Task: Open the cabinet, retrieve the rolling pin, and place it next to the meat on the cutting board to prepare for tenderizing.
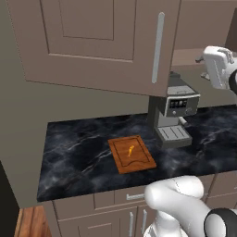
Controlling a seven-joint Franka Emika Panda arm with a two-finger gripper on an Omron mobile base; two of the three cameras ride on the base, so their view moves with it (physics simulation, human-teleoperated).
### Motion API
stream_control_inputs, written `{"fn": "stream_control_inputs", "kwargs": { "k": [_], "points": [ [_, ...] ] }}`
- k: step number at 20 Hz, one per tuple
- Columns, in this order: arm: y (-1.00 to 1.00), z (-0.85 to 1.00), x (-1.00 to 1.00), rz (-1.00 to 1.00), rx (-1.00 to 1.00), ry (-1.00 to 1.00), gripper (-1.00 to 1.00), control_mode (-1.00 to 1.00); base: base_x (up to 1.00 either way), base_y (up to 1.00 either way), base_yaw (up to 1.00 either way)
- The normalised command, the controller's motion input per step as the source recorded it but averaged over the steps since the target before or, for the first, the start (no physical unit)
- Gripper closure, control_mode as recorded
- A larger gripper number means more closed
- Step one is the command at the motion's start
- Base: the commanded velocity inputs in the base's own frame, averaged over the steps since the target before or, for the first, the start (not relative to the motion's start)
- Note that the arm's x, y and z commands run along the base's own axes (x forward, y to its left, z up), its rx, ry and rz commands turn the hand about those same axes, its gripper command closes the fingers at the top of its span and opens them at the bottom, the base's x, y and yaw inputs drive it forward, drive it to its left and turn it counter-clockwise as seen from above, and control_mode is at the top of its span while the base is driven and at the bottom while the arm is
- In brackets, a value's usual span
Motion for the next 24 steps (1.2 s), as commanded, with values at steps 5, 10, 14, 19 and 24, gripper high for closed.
{"fn": "stream_control_inputs", "kwargs": {
  "k": [5, 10, 14, 19, 24],
  "points": [
    [0.34, -0.13, 0.62, 0.13, 0.02, 0.11, -1.0, -1.0, 0.0, 0.0, 0.0],
    [0.26, -0.06, 0.62, 0.08, 0.05, 0.12, -1.0, -1.0, 0.0, 0.0, 0.0],
    [0.27, -0.04, 0.44, 0.08, 0.06, 0.06, -1.0, -1.0, 0.0, 0.0, 0.0],
    [0.42, -0.06, 0.18, 0.07, 0.03, 0.02, -1.0, -1.0, 0.0, 0.0, 0.0],
    [0.61, -0.02, 0.04, 0.01, 0.01, 0.01, -1.0, -1.0, 0.0, 0.0, 0.0]
  ]
}}
